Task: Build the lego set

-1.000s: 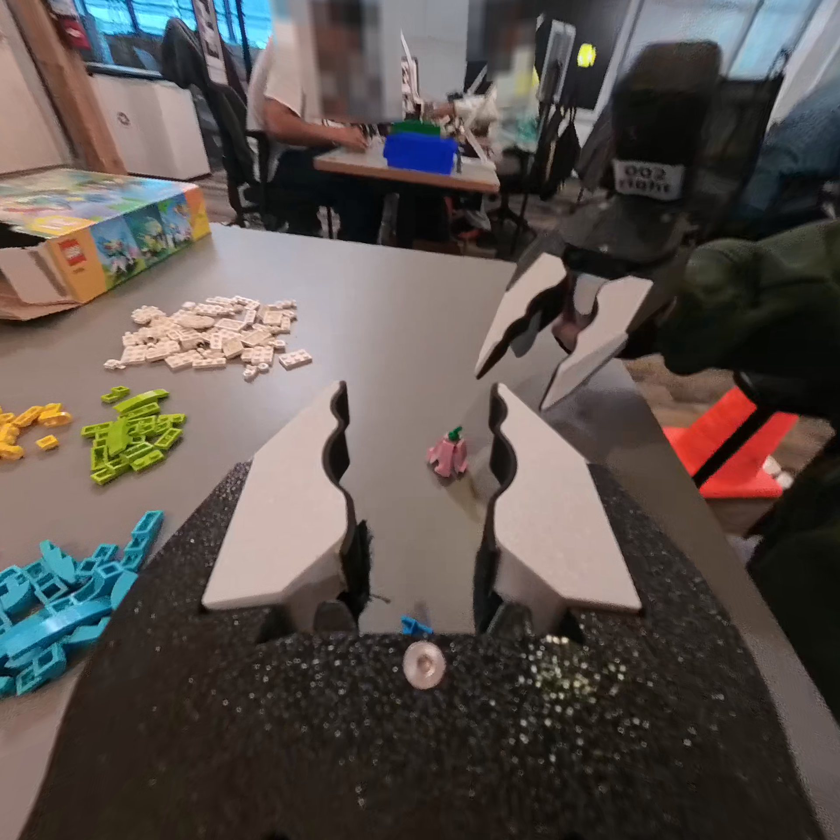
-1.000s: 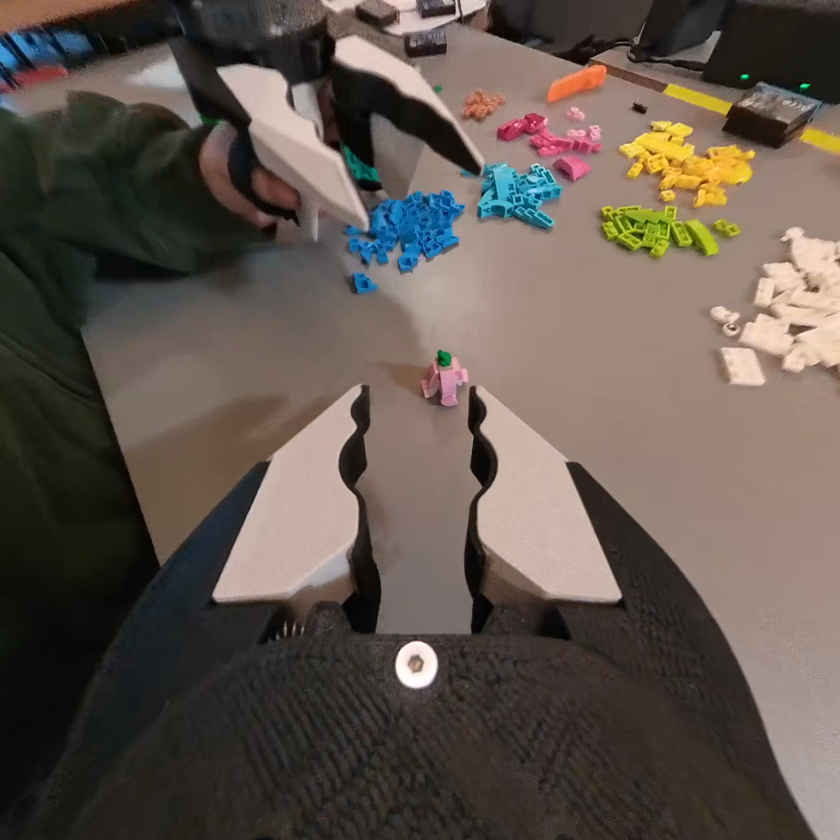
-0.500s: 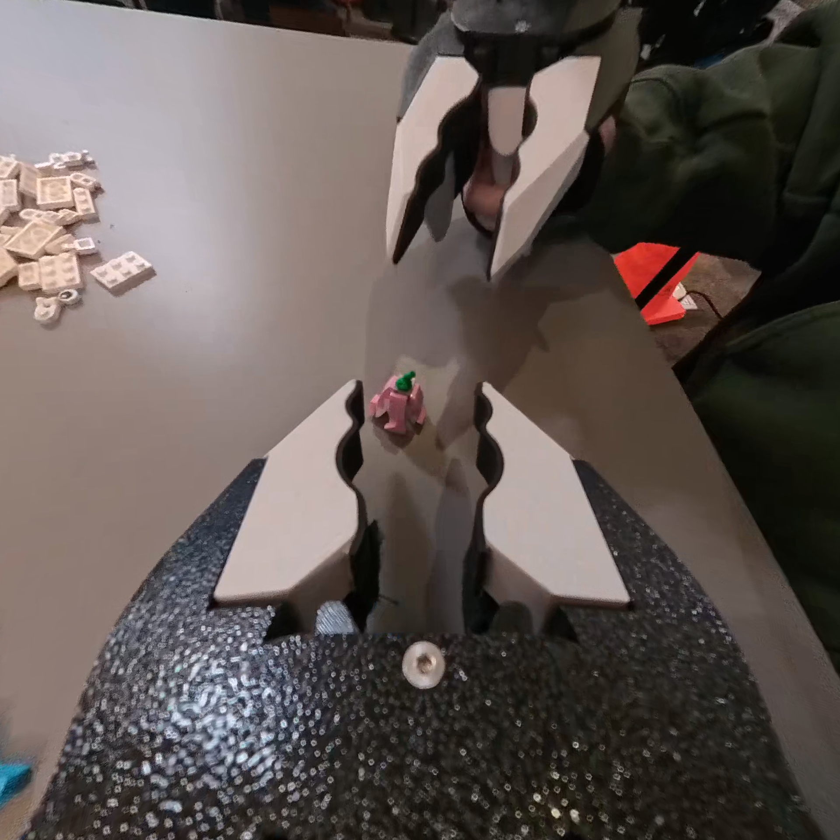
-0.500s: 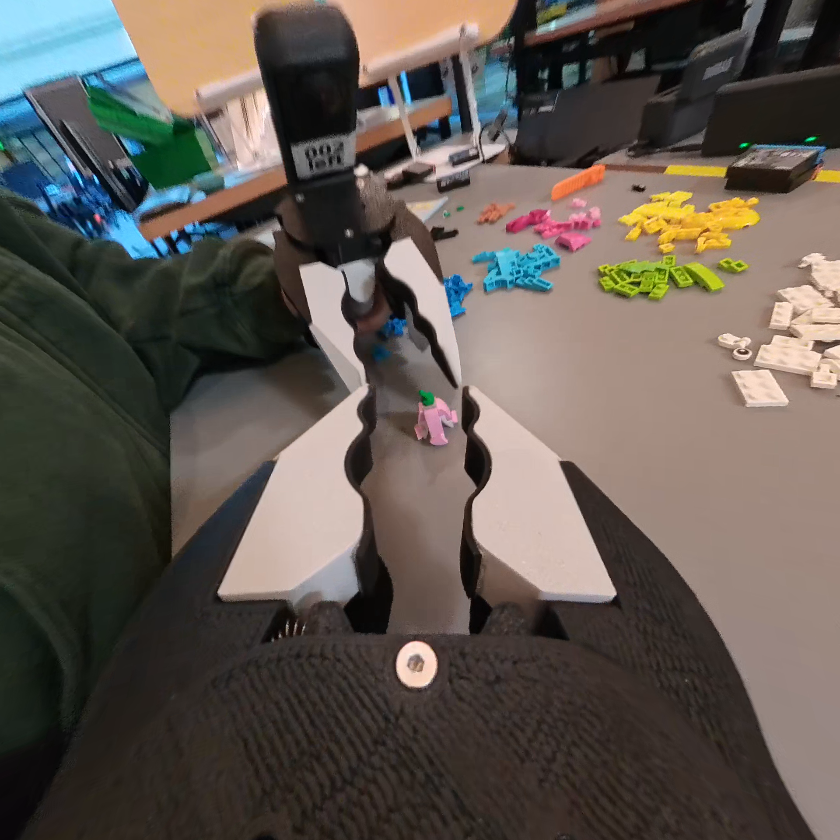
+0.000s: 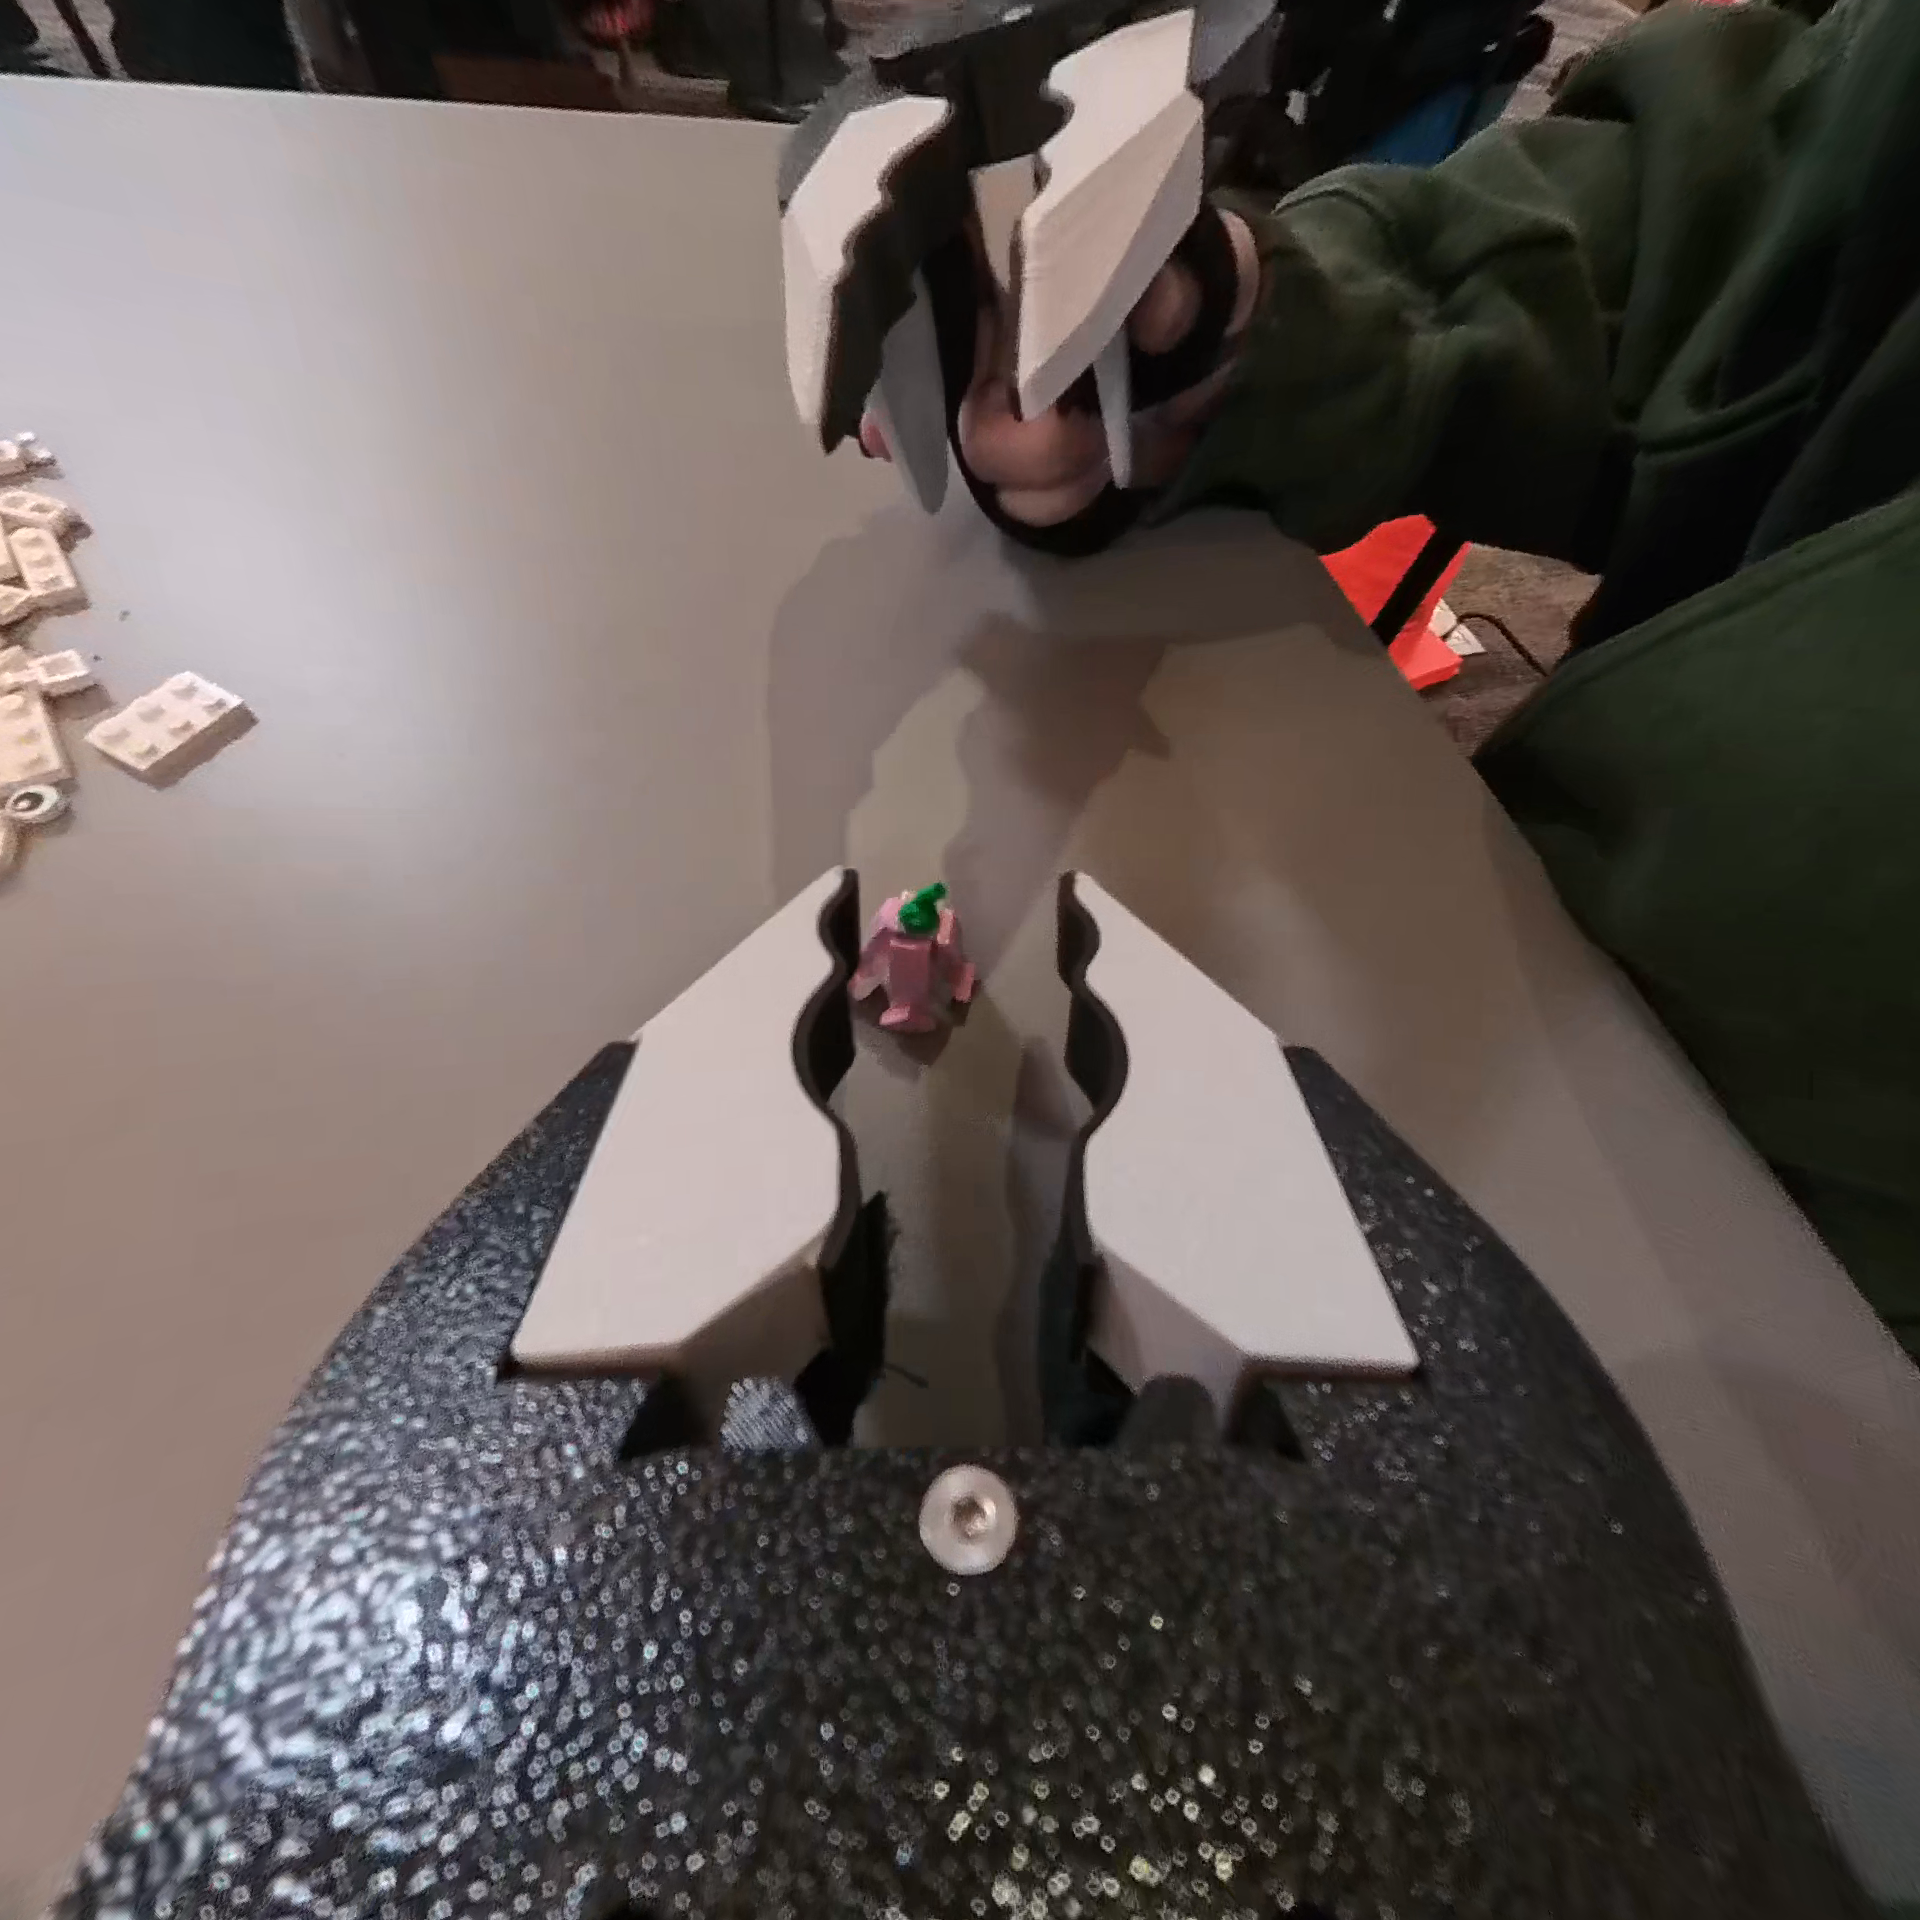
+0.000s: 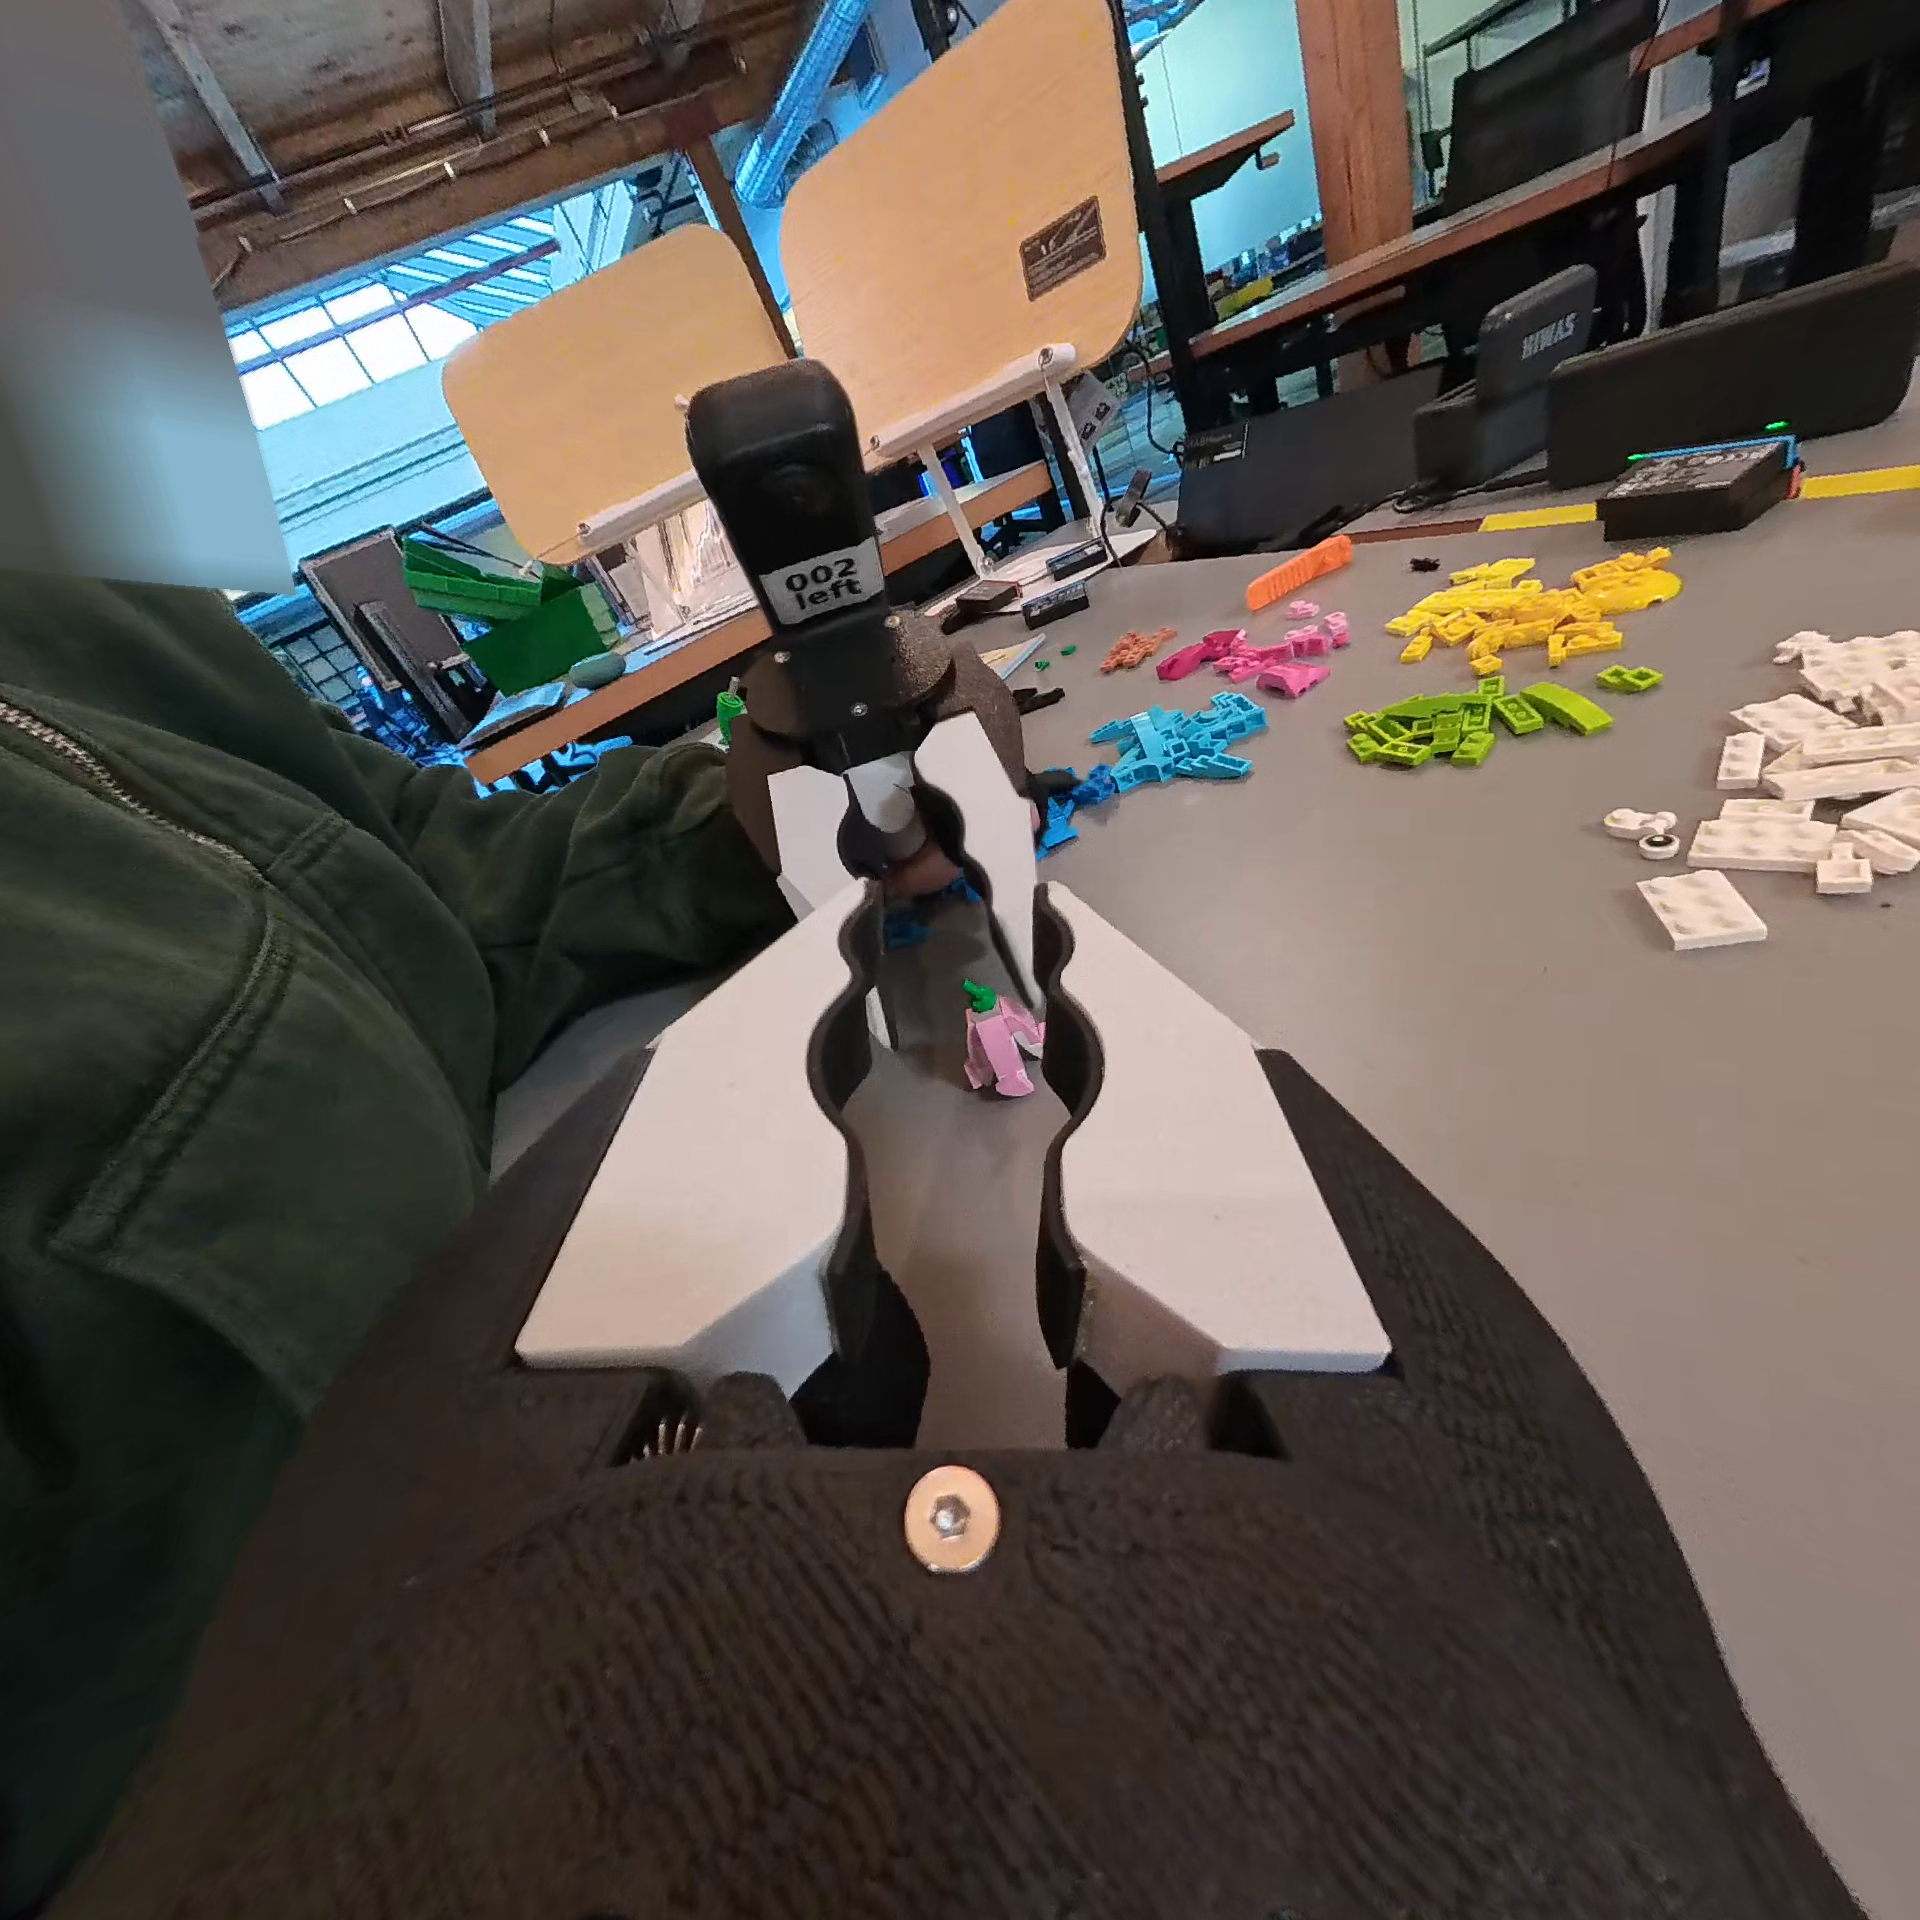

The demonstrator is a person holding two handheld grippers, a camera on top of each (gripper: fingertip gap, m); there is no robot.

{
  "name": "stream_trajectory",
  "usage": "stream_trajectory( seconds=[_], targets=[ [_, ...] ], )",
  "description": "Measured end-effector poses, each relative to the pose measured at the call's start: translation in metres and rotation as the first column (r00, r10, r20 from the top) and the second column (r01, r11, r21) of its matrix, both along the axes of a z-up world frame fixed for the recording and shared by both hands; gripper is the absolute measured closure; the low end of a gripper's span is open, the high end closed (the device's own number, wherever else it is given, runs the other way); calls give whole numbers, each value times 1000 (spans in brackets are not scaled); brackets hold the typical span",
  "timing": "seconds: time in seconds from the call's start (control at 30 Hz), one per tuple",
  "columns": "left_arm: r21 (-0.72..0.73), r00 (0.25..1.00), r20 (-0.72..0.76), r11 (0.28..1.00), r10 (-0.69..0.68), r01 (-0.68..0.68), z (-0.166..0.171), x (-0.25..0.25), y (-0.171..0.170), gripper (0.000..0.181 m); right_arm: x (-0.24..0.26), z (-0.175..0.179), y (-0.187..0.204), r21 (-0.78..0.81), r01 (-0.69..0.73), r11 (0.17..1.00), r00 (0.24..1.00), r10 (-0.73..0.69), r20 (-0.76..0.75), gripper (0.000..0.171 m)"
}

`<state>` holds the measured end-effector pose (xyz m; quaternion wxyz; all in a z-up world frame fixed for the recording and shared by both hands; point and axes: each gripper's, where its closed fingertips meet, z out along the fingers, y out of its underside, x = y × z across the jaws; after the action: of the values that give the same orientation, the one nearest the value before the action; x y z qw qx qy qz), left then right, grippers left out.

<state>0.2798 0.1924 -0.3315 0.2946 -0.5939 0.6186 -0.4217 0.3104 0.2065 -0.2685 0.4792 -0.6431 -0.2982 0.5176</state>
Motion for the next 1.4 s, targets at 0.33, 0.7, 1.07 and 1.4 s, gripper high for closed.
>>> stream_trajectory(
  seconds=[0.33,0.7,1.07,1.4],
  targets=[
    [7,1000,-24,1000,-17,18,-3,-3,4,153,0,-1,1,-20,-5,1000,1000,5,-7,146],
    [7,998,-64,1000,-15,16,-9,-3,5,157,0,-1,0,-26,-11,1000,1000,11,-10,148],
    [15,995,-92,999,-30,31,-14,-3,2,160,0,-2,1,-32,-8,999,1000,8,-6,151],
    [25,992,-120,999,-33,36,-19,-4,2,162,0,-2,2,-34,-6,999,1000,6,-4,150]
  ],
)
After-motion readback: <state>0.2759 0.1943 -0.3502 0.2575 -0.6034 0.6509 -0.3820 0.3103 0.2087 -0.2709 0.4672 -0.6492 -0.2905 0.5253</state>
